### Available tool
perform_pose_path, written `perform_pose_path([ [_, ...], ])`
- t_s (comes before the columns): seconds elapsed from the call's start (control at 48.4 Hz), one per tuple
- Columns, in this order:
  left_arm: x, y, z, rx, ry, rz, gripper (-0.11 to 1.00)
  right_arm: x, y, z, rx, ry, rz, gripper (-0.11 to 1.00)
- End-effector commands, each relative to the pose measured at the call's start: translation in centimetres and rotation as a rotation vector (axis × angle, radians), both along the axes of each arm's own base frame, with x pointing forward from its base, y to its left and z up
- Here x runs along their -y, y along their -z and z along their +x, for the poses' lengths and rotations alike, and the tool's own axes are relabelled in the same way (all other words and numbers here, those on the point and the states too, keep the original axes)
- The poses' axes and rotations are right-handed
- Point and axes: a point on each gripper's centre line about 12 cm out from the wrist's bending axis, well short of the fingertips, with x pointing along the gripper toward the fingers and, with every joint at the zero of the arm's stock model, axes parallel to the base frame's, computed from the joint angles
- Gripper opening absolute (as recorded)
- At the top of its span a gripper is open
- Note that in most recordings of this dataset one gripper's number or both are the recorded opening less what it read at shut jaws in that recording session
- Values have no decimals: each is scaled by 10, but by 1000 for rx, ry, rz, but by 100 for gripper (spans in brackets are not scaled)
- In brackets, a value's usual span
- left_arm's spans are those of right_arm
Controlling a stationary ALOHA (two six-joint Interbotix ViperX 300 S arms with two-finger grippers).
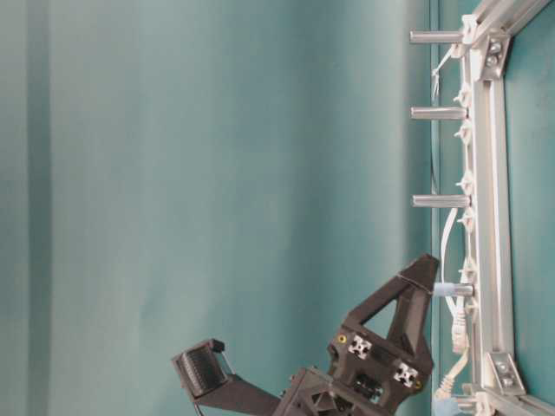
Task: Insert the wire through the string loop located on the right side.
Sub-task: 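Lift the cable and carry it right toward the zip-tie loop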
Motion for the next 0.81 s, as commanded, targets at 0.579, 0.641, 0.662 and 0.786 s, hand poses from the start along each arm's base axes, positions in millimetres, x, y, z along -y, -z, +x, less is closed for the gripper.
perform_pose_path([
  [0.579,-1,-17,7,35,-1,-2,75,48,-14,-111,-5,-59,38,12],
  [0.641,-1,-17,7,35,0,-1,75,51,-13,-119,-5,-62,40,12],
  [0.662,-1,-17,7,35,-1,-2,75,53,-13,-121,-5,-61,41,12],
  [0.786,-1,-17,7,37,-1,-2,75,60,-10,-135,-5,-69,48,12],
])
